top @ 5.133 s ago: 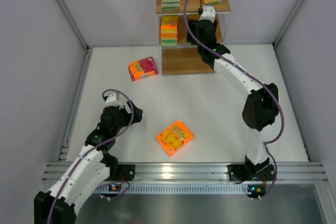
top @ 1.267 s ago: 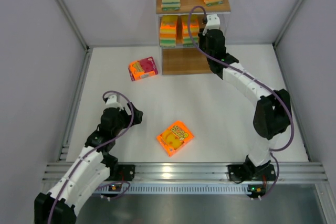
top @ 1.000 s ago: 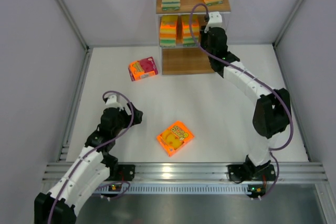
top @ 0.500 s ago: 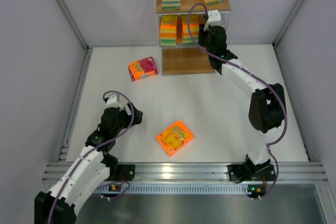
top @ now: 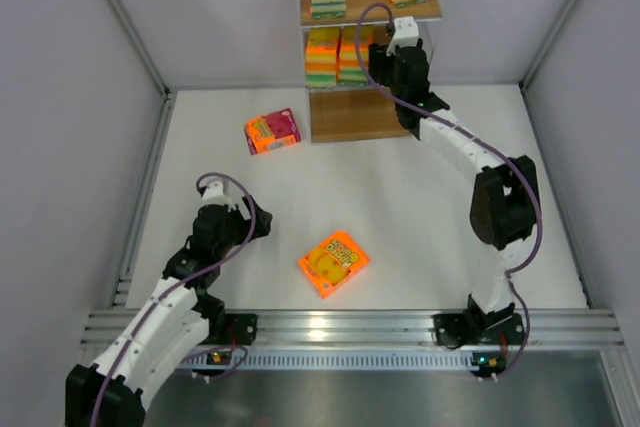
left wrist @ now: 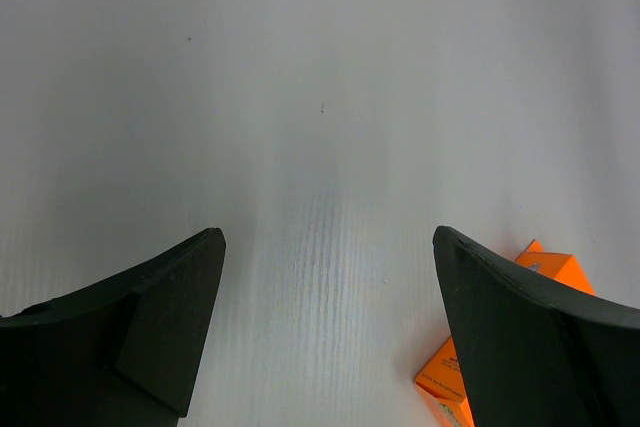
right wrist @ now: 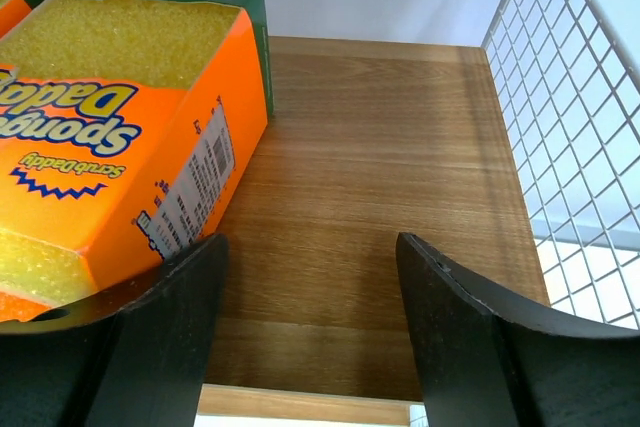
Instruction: Place and organize the cleaning sponges onto the shelf
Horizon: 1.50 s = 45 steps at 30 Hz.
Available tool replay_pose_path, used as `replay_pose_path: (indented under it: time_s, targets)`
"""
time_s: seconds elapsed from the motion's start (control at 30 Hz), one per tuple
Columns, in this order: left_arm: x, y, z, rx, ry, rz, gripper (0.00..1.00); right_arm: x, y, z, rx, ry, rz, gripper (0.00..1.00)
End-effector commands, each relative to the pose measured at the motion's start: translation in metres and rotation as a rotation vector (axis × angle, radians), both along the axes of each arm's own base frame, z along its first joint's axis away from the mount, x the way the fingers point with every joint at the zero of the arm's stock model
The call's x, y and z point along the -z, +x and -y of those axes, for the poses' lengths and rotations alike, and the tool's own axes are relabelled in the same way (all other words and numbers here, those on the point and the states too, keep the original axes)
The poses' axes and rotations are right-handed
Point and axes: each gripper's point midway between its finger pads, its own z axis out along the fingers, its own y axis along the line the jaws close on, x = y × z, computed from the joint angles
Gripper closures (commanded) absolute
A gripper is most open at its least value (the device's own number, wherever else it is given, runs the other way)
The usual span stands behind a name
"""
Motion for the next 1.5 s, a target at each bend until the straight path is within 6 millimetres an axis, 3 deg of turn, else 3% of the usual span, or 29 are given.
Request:
replay_pose_path:
  time_s: [0.0,0.17,0.27,0.3,0.37,0.63,0.73,0.77,0.83,0.87,0.93,0.97,1.0,1.17,1.23,1.3,1.33,1.37,1.4,1.43,1.47]
  targets:
    - [-0.014,0.007,-0.001,-0.009,-0.003,0.044,0.09,-0.027,0.008,0.004,0.015,0.026,0.067,0.30]
    - [-0.014,0.007,-0.001,-0.008,-0.003,0.044,0.09,-0.025,0.010,0.002,0.009,0.017,0.068,0.25]
    - [-0.014,0.007,-0.001,-0.008,-0.003,0.042,0.09,-0.024,0.010,-0.002,-0.019,0.012,0.068,0.14]
    - [-0.013,0.007,0.000,-0.006,-0.002,0.039,0.09,-0.024,0.010,-0.004,-0.027,0.008,0.069,0.06]
    - [-0.012,0.007,0.000,-0.005,-0.004,0.037,0.09,-0.023,0.011,-0.004,-0.032,-0.006,0.071,0.02]
    - [-0.013,0.007,0.000,-0.007,-0.004,0.039,0.09,-0.018,0.009,0.005,0.011,-0.023,0.055,0.01]
    - [-0.013,0.007,0.000,-0.006,-0.004,0.037,0.09,-0.023,0.001,0.010,0.025,-0.007,0.053,0.00]
    - [-0.013,0.008,0.000,-0.003,-0.004,0.039,0.09,-0.034,-0.005,0.012,0.027,0.006,0.070,0.01]
    - [-0.014,0.009,0.001,-0.003,-0.005,0.043,0.09,-0.031,-0.012,0.016,0.035,0.018,0.062,0.01]
    - [-0.015,0.009,0.001,-0.005,-0.006,0.046,0.09,-0.041,-0.019,0.019,0.037,0.030,0.072,0.01]
    - [-0.016,0.010,0.001,-0.001,-0.006,0.047,0.09,-0.035,-0.029,0.021,0.031,0.032,0.059,0.00]
    - [-0.017,0.010,0.002,0.000,-0.009,0.050,0.09,-0.047,-0.038,0.024,0.026,0.041,0.078,0.01]
    - [-0.018,0.011,0.003,0.004,-0.011,0.054,0.09,-0.039,-0.044,0.021,0.002,0.037,0.065,0.01]
    - [-0.020,0.013,0.007,0.020,-0.020,0.054,0.09,-0.052,-0.080,0.016,-0.044,0.036,0.059,0.01]
    - [-0.024,0.016,0.009,0.027,-0.020,0.059,0.09,-0.048,-0.095,0.015,-0.052,0.087,0.025,0.01]
    - [-0.026,0.018,0.010,0.031,-0.019,0.059,0.09,-0.041,-0.122,0.018,-0.064,0.146,-0.006,0.00]
    - [-0.033,0.021,0.012,0.044,-0.017,0.071,0.08,-0.050,-0.141,0.024,-0.067,0.176,-0.005,0.00]
    - [-0.032,0.022,0.015,0.061,-0.010,0.059,0.08,-0.028,-0.153,0.027,-0.062,0.185,-0.062,0.01]
    - [-0.033,0.023,0.020,0.089,-0.009,0.053,0.08,-0.021,-0.165,0.029,-0.046,0.264,-0.102,0.01]
    - [-0.045,0.022,0.035,0.183,-0.028,0.067,0.09,-0.012,-0.186,0.036,-0.036,0.288,-0.166,0.01]
    - [-0.043,0.022,0.043,0.231,-0.033,0.040,0.10,0.011,-0.201,0.034,-0.034,0.355,-0.250,0.01]
